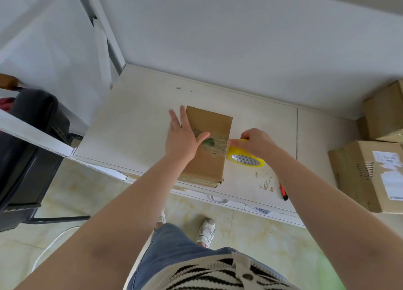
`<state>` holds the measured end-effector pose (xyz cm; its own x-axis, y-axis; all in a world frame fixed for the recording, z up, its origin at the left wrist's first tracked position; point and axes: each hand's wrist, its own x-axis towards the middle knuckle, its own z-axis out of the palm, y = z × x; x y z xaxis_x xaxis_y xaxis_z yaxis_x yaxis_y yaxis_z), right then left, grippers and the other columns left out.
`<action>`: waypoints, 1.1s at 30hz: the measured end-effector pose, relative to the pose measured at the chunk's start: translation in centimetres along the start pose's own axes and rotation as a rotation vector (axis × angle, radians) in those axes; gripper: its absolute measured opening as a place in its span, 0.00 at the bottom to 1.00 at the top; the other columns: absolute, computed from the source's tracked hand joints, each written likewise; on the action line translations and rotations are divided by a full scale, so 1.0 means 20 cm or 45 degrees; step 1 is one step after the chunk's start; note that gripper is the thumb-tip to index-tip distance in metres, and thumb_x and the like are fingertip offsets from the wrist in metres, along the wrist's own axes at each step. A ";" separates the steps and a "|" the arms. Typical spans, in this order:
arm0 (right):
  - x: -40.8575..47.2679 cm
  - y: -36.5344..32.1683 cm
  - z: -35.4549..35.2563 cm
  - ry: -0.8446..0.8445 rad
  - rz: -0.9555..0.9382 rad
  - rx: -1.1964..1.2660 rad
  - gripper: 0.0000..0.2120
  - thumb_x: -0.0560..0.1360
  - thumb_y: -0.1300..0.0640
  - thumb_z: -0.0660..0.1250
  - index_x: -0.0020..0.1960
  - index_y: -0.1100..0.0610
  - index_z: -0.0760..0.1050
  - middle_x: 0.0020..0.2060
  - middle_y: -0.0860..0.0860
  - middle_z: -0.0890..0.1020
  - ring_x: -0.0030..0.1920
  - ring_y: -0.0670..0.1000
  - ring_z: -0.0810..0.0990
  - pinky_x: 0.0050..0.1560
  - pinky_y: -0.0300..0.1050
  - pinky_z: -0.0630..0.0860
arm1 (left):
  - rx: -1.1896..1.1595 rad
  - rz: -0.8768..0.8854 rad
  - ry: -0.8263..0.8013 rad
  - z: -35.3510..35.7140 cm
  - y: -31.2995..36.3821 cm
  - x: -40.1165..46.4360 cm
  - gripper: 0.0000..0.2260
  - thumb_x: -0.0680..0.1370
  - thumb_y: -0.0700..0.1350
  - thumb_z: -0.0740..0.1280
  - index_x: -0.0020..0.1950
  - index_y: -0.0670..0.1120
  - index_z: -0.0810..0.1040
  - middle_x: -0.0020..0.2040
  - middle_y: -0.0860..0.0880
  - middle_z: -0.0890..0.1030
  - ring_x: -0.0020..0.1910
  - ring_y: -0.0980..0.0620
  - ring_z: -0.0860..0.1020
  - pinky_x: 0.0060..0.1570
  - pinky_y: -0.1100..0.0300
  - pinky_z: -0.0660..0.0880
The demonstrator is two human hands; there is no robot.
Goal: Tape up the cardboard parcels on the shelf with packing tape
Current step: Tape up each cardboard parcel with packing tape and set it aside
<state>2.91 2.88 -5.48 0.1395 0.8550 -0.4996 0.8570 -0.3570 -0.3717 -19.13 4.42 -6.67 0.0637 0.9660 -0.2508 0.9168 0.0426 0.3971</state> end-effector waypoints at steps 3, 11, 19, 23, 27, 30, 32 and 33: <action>0.00 0.00 -0.01 0.002 0.011 -0.017 0.28 0.71 0.32 0.66 0.43 0.59 0.79 0.34 0.52 0.77 0.36 0.51 0.75 0.36 0.44 0.69 | 0.433 0.183 0.195 0.06 0.09 -0.04 0.39 0.80 0.66 0.43 0.79 0.42 0.33 0.79 0.39 0.33 0.79 0.39 0.38 0.75 0.37 0.40; 0.00 -0.02 0.01 0.006 0.020 -0.040 0.29 0.72 0.31 0.65 0.44 0.60 0.79 0.35 0.53 0.78 0.36 0.52 0.75 0.37 0.45 0.70 | 0.429 0.230 0.147 0.15 0.13 -0.03 0.35 0.82 0.63 0.41 0.79 0.41 0.34 0.79 0.41 0.34 0.79 0.42 0.36 0.76 0.39 0.41; -0.08 -0.01 -0.03 -0.056 -0.150 0.283 0.25 0.78 0.41 0.63 0.37 0.62 0.75 0.31 0.54 0.70 0.33 0.52 0.68 0.36 0.45 0.66 | 0.276 0.066 -0.019 0.08 0.16 -0.06 0.51 0.65 0.80 0.37 0.79 0.51 0.31 0.78 0.40 0.32 0.78 0.37 0.35 0.73 0.33 0.42; -0.11 -0.04 -0.12 -0.079 -0.266 0.296 0.23 0.79 0.46 0.64 0.38 0.66 0.75 0.32 0.55 0.70 0.33 0.52 0.68 0.38 0.46 0.65 | 0.055 0.039 -0.098 0.04 0.16 -0.07 0.53 0.63 0.81 0.42 0.79 0.54 0.32 0.79 0.43 0.32 0.79 0.40 0.36 0.74 0.35 0.45; -0.15 -0.12 -0.32 -0.069 -0.357 0.088 0.22 0.78 0.45 0.66 0.39 0.64 0.78 0.30 0.54 0.71 0.32 0.51 0.69 0.38 0.47 0.65 | -0.255 -0.021 -0.208 0.04 0.21 -0.11 0.51 0.68 0.78 0.56 0.79 0.57 0.32 0.79 0.46 0.30 0.79 0.44 0.35 0.75 0.38 0.42; -0.18 -0.17 -0.42 -0.148 -0.385 0.093 0.19 0.79 0.49 0.65 0.43 0.65 0.79 0.34 0.56 0.72 0.35 0.51 0.70 0.39 0.46 0.66 | -0.342 -0.028 -0.221 0.03 0.18 -0.09 0.52 0.65 0.78 0.55 0.79 0.58 0.32 0.79 0.47 0.31 0.79 0.46 0.35 0.76 0.40 0.42; -0.19 -0.19 -0.44 -0.140 -0.434 -0.001 0.18 0.78 0.47 0.65 0.44 0.63 0.79 0.35 0.55 0.74 0.36 0.51 0.72 0.39 0.46 0.67 | -0.402 -0.032 -0.242 0.01 0.14 -0.08 0.53 0.62 0.78 0.54 0.79 0.58 0.33 0.79 0.48 0.32 0.79 0.46 0.36 0.76 0.40 0.42; -0.19 -0.19 -0.44 -0.099 -0.442 -0.087 0.18 0.78 0.45 0.65 0.43 0.60 0.80 0.35 0.54 0.77 0.37 0.51 0.74 0.39 0.45 0.68 | -0.426 -0.027 -0.255 0.01 0.13 -0.07 0.53 0.62 0.78 0.55 0.79 0.59 0.33 0.80 0.49 0.32 0.79 0.47 0.36 0.76 0.41 0.42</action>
<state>3.35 4.22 4.73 -0.2015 0.8886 -0.4121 0.8782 -0.0224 -0.4777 -16.85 3.10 -5.41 0.1517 0.8965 -0.4163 0.7418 0.1751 0.6474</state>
